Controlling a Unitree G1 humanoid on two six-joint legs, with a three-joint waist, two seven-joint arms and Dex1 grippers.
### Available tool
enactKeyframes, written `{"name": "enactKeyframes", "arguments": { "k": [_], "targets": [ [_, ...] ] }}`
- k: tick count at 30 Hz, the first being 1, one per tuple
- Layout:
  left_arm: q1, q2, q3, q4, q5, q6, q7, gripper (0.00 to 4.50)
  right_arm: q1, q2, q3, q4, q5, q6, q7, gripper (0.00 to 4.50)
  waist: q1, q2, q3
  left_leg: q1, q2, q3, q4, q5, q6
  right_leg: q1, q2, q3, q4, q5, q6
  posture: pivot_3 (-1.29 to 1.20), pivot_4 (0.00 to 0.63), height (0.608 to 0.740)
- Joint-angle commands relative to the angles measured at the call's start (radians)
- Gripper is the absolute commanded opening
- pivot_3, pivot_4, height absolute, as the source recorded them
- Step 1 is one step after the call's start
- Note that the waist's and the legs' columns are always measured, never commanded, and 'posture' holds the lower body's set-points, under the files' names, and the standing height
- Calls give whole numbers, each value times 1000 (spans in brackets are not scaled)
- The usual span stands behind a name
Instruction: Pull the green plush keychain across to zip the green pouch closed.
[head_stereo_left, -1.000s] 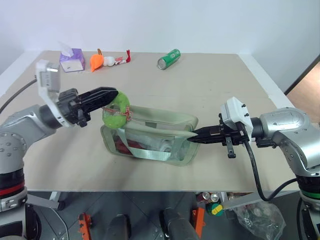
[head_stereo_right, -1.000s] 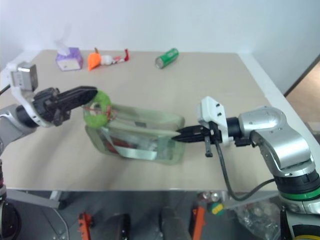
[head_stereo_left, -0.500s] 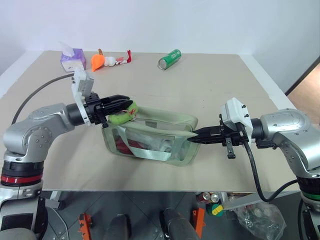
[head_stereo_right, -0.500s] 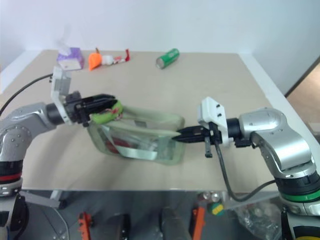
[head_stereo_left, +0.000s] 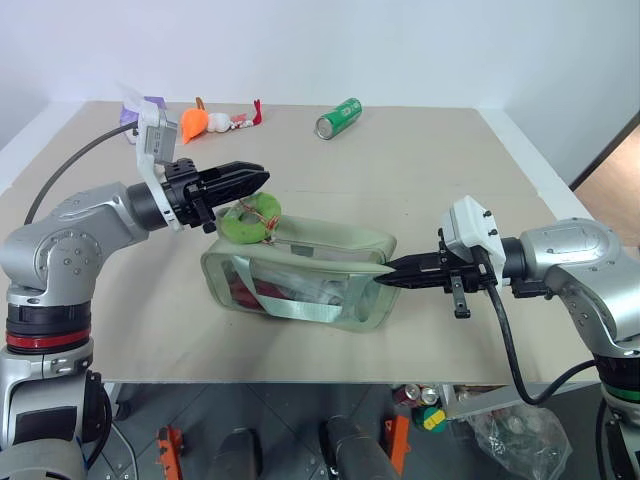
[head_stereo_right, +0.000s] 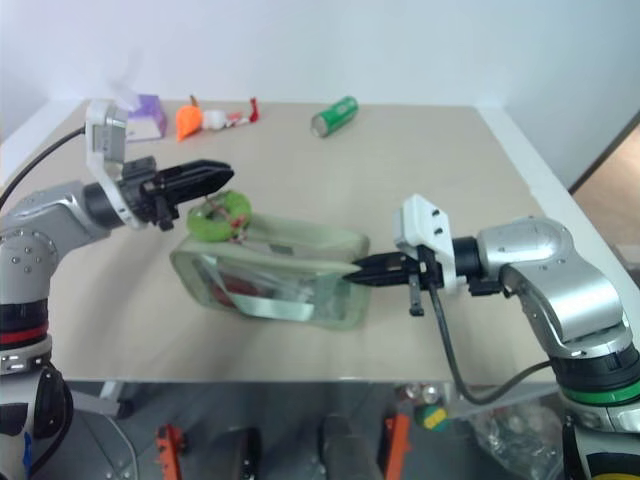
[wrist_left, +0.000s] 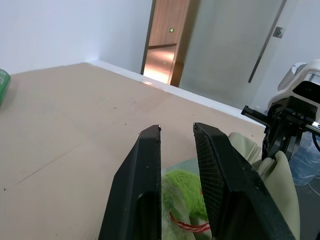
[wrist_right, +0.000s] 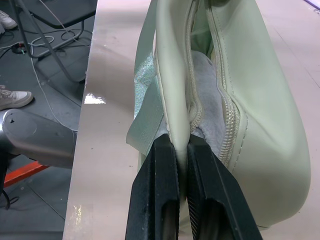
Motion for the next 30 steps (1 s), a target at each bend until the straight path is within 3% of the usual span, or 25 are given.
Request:
{"name": "enactKeyframes", "arguments": {
  "k": [1,10,16,20,21,27,30],
  "targets": [
    [-7,41,82,-23,-27,5,6,1085,-2,5,7,-17,1,-5,-3,0,-1,0,0,0,0,0,0,0,0,0,0,0,0,0,0,0,150,740],
    [230,246,297,-52,-108,40,-170,1085,11,-1,2,-24,8,0,2,0,-6,0,0,0,1,-1,-2,0,0,-1,1,-1,0,-2,-2,0,150,740],
    [450,281,279,-161,-79,35,-240,1085,-7,8,16,-6,0,-7,11,0,-7,0,0,1,1,2,-1,0,0,-1,-2,-1,0,-5,-6,0,150,740],
    [497,266,274,-165,-82,38,-211,1085,-9,9,18,-4,0,-8,16,0,-4,0,0,2,1,2,-1,0,0,-1,-2,-2,0,-4,-7,0,150,740],
    [498,262,275,-160,-86,39,-205,1585,-9,9,19,-4,-1,-8,16,0,-4,0,0,2,1,2,-1,0,0,-1,-2,-2,0,-4,-7,0,150,740],
    [492,251,306,-161,-120,41,-168,3459,-11,4,16,0,-2,-8,25,0,-5,0,0,2,1,2,-1,0,0,-1,-2,-1,0,-4,-7,0,150,740],
    [507,252,308,-167,-139,48,-174,3459,-14,3,14,-2,-1,-5,28,0,-5,0,0,2,1,2,-2,0,0,-1,-2,-1,0,-5,-7,0,150,740]
  ]
}}
